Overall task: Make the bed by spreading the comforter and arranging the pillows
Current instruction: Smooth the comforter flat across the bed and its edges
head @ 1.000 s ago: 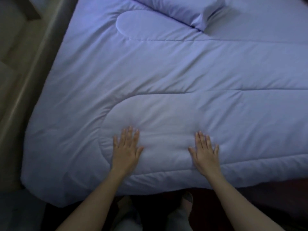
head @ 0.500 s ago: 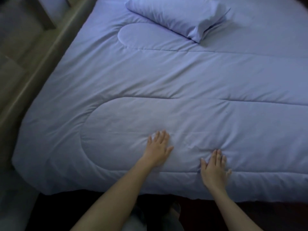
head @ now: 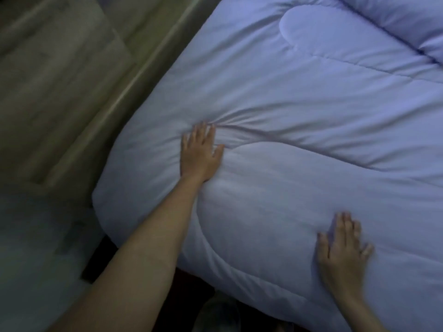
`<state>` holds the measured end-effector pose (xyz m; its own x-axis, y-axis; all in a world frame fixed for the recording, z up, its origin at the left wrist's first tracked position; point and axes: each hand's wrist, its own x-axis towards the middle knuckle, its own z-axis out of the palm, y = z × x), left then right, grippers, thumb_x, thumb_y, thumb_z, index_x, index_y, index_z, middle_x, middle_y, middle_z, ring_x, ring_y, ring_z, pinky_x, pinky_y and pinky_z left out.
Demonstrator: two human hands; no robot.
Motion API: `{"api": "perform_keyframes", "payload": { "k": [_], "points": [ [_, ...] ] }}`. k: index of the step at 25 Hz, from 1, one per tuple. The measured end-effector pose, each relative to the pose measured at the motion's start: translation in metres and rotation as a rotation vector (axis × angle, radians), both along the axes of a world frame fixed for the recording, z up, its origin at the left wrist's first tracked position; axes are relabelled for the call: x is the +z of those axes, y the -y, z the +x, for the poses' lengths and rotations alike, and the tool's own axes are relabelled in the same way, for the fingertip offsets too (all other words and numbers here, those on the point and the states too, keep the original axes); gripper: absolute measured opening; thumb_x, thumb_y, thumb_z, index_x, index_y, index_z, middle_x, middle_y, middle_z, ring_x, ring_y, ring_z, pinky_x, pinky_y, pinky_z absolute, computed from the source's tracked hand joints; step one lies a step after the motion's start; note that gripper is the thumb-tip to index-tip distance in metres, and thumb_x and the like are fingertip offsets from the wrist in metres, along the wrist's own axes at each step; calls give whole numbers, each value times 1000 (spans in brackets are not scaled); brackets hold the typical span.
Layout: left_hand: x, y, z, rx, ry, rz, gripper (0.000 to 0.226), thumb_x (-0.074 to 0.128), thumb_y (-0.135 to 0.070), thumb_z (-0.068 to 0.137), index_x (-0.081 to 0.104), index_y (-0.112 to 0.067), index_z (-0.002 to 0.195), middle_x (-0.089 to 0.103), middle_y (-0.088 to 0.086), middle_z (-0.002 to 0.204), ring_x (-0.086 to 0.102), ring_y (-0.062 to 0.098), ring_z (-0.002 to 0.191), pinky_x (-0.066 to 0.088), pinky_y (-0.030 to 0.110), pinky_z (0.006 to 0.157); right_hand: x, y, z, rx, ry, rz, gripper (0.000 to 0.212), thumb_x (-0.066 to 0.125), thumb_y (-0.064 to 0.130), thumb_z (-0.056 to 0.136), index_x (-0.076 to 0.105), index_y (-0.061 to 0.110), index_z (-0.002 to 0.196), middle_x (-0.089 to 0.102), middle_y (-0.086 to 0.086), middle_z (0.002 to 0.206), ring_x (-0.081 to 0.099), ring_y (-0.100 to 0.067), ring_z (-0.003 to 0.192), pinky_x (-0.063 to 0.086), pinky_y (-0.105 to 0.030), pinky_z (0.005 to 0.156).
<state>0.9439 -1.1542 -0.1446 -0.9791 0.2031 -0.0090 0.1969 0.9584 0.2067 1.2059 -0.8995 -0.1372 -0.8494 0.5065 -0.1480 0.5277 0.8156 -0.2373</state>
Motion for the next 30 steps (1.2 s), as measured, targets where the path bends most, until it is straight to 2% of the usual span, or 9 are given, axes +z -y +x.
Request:
{"api": "perform_keyframes", "payload": {
  "k": [6,9,11,14,18,21,24,26,30],
  "points": [
    [-24,169,26,882,201,386,71,27,-65,88,32,-25,146,34,7,153,35,30,137,25,46,113,6,105,-143,495,-4,52,69,21,53,87,34,21,147,32,-6,155,29,-31,143,19,-67,106],
    [-36,226,73,792,433,693,77,37,-76,81,46,-24,138,48,0,142,46,25,130,34,41,110,5,142,-185,719,22,75,72,19,65,83,27,35,148,24,3,159,20,-27,146,13,-63,110],
    [-27,254,85,664,481,865,49,61,-56,83,64,-19,114,62,-1,116,59,22,113,48,35,95,3,160,-197,813,14,99,75,20,71,81,25,37,148,22,6,159,18,-26,147,13,-59,111],
    [-10,270,90,614,183,623,27,66,-33,85,60,-9,73,56,6,86,57,20,81,40,28,66,2,176,-196,841,2,82,75,21,69,82,25,35,149,21,5,159,16,-26,147,11,-58,112],
    [3,264,119,660,-158,410,21,58,-19,90,69,-1,86,56,11,91,55,21,78,43,31,66,6,173,-193,888,-11,37,74,20,66,83,25,33,149,20,5,160,14,-23,148,8,-55,114],
    [-27,230,116,986,55,351,22,48,-17,94,64,-6,104,58,14,111,59,29,98,47,38,80,5,168,-197,961,15,39,74,18,67,82,19,36,150,15,8,160,12,-21,148,8,-50,116],
    [-20,172,94,1473,183,634,47,37,-20,97,32,-14,144,31,18,151,32,33,138,24,49,113,3,157,-193,960,-39,62,71,22,63,85,23,34,149,20,5,160,16,-21,148,11,-50,116],
    [-2,126,86,1374,47,684,58,32,-30,99,12,-14,152,9,15,160,9,28,148,10,50,116,3,145,-191,808,-89,74,68,24,59,88,28,30,149,24,0,159,19,-23,147,10,-54,115],
    [6,35,106,518,11,255,58,28,-48,95,21,-31,150,10,4,161,4,25,149,-7,50,115,2,117,-194,813,-101,103,62,22,52,90,30,29,148,25,-1,158,21,-24,146,11,-58,113]
  ]
}}
